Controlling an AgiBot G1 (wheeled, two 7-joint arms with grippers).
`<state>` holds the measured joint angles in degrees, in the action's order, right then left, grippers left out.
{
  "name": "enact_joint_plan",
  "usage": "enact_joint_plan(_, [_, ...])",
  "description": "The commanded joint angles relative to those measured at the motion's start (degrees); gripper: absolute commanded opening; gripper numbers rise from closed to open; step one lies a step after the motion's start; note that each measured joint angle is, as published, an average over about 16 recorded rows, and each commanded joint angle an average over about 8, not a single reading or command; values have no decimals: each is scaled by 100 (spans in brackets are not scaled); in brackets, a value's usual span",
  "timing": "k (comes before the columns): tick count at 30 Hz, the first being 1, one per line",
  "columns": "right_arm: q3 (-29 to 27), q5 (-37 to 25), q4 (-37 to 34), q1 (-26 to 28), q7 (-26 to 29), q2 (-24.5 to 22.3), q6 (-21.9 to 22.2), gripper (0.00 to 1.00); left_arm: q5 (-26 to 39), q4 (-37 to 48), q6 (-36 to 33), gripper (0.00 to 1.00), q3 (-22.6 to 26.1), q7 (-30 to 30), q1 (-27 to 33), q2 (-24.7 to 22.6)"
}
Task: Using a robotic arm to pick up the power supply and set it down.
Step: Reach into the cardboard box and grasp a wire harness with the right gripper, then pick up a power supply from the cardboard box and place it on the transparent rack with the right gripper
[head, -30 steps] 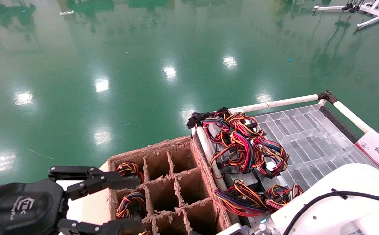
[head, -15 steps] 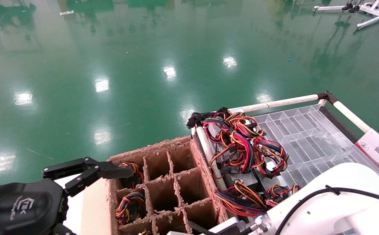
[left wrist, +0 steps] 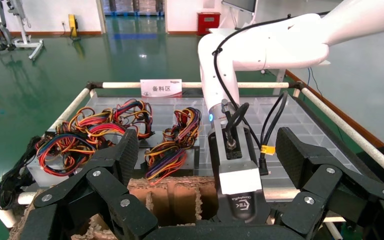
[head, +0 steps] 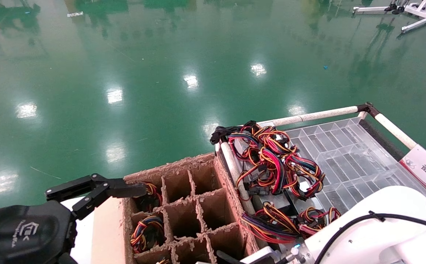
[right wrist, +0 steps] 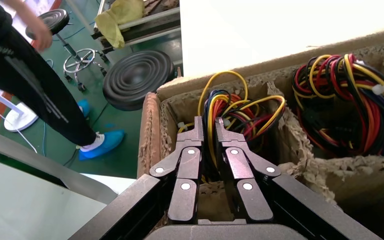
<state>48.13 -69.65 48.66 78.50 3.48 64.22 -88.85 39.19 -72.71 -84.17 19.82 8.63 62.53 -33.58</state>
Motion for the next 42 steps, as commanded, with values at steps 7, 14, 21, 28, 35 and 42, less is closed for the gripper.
enact_joint_plan(7, [-94,376,-10,-61,-82,-210,-90,0,0,0,0,100,1,0,0,0])
enact_joint_plan(14, [-336,1271,110,-256,-177,-639,-156,0,-1,0,1,100,1,-1,0,0])
enact_joint_plan(21, [-711,2400,311,-478,-377,-1199,-162,0,-1,0,1,100,2,-1,0,1])
enact_joint_plan(28, [-1000,3314,586,-519,-505,-1731,-178,0,-2,0,1,100,2,-1,1,1])
enact_joint_plan(35, [-1123,3631,543,97,-484,-2169,-174,0,-2,0,1,100,3,-2,1,1])
enact_joint_plan(42, [-1000,3214,-240,1267,-592,-2249,-137,0,-2,0,1,100,4,-2,1,1])
